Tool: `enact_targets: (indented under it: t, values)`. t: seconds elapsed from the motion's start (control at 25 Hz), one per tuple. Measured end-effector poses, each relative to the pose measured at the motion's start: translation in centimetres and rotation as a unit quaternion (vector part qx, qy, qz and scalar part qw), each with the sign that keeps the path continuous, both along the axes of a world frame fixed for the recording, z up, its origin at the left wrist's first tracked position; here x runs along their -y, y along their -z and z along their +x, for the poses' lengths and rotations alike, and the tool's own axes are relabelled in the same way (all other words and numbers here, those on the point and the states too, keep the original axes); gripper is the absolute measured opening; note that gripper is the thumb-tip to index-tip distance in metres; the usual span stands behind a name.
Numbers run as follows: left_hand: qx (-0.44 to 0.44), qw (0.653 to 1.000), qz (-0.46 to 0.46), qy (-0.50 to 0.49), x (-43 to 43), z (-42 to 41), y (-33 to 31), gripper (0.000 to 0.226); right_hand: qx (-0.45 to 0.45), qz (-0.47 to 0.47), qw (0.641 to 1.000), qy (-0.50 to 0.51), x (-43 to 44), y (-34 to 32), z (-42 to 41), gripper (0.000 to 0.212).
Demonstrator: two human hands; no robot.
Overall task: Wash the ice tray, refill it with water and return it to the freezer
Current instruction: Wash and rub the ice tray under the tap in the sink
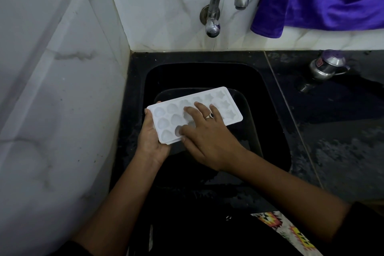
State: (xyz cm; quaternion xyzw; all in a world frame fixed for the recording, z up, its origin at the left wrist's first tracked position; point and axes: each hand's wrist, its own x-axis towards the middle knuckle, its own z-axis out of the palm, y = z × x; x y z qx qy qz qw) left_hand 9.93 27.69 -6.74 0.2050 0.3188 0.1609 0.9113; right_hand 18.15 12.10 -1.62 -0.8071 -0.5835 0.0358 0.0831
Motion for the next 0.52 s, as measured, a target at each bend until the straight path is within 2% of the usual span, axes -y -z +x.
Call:
enact_targets:
  t: [0.2,0.36,0.52]
  values:
    - [0.008,1.000,-0.023,0.013,0.2,0.1,-0.1,0.067,0.003,0.003,0.999,-0.037,0.2,0.5,-0.5,0.040]
    - [0.000,1.000,-0.006,0.010,0.2,0.2,1.4,0.067,-0.003,-0.001,1.000,0.002,0.3,0.2,0.4,0.036]
    - [-0.001,1.000,-0.007,0.010,-0.5,0.2,1.2,0.068,-0.007,0.003,1.000,-0.008,0.8,0.6,0.0,0.035]
